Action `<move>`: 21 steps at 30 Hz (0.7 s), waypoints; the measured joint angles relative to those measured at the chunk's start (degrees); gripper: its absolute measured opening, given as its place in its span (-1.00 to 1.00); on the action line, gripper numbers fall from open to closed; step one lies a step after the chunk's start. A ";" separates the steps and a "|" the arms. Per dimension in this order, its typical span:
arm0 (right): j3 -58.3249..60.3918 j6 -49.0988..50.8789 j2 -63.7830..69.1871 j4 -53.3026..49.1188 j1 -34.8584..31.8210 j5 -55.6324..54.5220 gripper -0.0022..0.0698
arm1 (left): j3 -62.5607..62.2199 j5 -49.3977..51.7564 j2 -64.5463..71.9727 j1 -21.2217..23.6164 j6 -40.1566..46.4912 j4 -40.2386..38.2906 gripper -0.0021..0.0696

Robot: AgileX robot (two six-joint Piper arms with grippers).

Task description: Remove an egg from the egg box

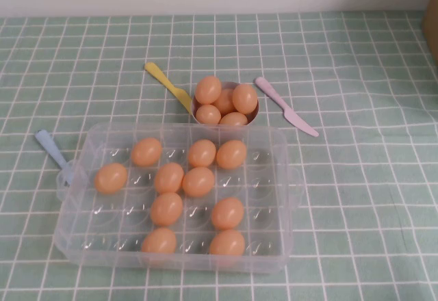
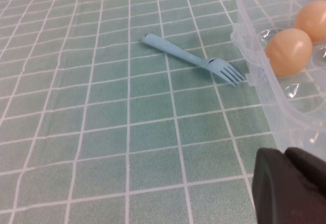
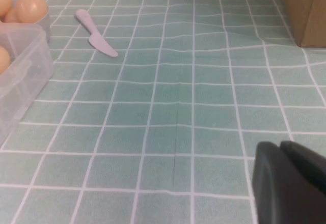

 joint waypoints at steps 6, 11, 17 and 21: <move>0.00 0.00 0.00 1.86 0.00 0.00 -0.99 | 0.00 0.00 0.00 0.00 0.00 0.00 -0.95; 0.00 0.00 0.00 6.73 0.00 -0.34 -0.99 | 0.00 0.00 0.00 0.00 0.00 0.00 -0.95; 0.00 0.00 0.00 16.10 0.00 -3.40 -0.99 | 0.00 0.00 0.00 0.00 0.00 0.00 -0.95; 0.00 0.00 0.00 24.67 0.00 -6.66 -0.99 | 0.00 0.00 0.00 0.00 0.00 0.00 -0.95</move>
